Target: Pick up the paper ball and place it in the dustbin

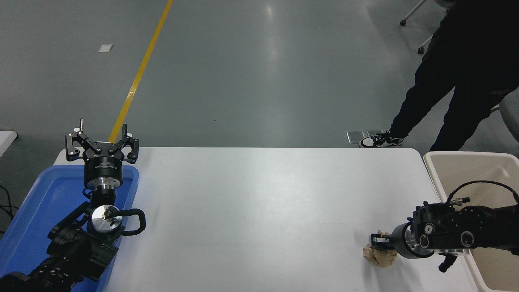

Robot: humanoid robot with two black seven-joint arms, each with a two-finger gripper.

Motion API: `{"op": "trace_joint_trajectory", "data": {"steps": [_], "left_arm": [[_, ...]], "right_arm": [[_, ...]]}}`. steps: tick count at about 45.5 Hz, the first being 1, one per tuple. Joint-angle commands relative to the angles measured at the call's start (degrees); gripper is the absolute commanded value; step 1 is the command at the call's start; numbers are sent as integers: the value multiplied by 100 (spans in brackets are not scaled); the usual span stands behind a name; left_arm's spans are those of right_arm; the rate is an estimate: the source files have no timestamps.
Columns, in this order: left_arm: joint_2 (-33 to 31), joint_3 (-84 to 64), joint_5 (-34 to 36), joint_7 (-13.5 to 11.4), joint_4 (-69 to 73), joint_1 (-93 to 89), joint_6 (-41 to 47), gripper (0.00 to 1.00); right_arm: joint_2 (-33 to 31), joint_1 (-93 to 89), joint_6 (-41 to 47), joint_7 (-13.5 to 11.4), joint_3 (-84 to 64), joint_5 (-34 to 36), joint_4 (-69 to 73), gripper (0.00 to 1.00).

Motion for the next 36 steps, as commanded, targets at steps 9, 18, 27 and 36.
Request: {"op": "trace_joint_trajectory", "data": {"steps": [9, 18, 27, 36], "left_arm": [[0, 0, 9, 0, 0, 0, 0, 99], [0, 0, 0, 0, 0, 0, 0, 99], [9, 0, 0, 0, 0, 0, 0, 99], [9, 0, 0, 0, 0, 0, 9, 99]], "right_arm": [[-1190, 2944, 32, 16, -2027, 107, 1734, 0], [-1410, 5467, 533, 60, -3364, 160, 2649, 0], [-1366, 6944, 1271, 60, -3769, 169, 2816, 0], [-1357, 7429, 1843, 60, -3821, 151, 2772, 0]]}}
